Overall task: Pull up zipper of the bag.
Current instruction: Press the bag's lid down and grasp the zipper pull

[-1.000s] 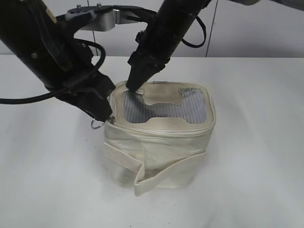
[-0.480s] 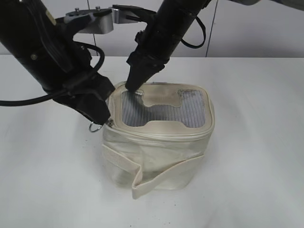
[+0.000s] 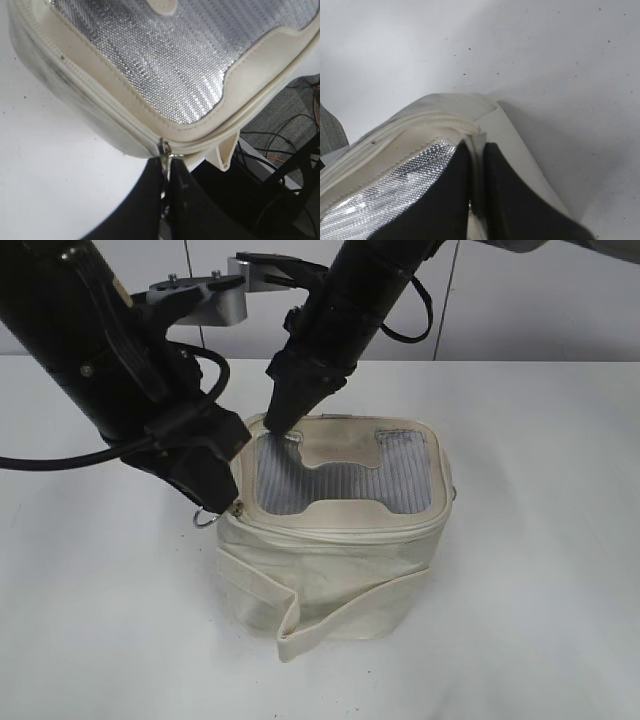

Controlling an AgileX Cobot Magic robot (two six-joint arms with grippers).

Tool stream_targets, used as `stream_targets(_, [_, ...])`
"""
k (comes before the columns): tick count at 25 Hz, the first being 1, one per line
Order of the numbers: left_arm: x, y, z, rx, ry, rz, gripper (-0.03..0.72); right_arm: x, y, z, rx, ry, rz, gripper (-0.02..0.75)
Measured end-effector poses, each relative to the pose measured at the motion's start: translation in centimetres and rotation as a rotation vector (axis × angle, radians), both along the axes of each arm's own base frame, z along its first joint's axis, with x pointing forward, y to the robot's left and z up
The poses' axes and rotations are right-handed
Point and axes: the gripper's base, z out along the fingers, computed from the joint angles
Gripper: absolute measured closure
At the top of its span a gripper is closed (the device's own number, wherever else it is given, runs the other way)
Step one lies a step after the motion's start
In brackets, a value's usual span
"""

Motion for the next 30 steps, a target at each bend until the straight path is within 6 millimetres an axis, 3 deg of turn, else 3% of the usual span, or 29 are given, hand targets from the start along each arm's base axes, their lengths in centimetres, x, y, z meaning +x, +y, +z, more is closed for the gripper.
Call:
stream_targets(3, [0.0,0.0,0.0,-0.004,-0.001,0.001,0.650,0.0,0.0,0.0,-0.002,-0.001,0.000,0.685])
stream_targets(10, [-0.7,-0.2,-0.1,0.032,0.027,-0.038,0.320,0.4,-0.5,-0.3,-0.030,-0.011,-0.026,0.687])
stream_targets(12, [-0.4,0.3,-0.2,0.082,-0.010,-0.055,0.278,0.4,-0.5,-0.3,-0.031,-0.011,-0.026,0.687])
stream_targets(24, [0.7,1.6,0.4,0.191,-0.166,-0.084,0.232,0.4,-0.5,-0.3,-0.032,-0.011,-0.026,0.687])
stream_targets(30, [0.9,2.1,0.4,0.212,-0.204,-0.251,0.209,0.4,-0.5,-0.3,-0.032,-0.011,-0.027,0.687])
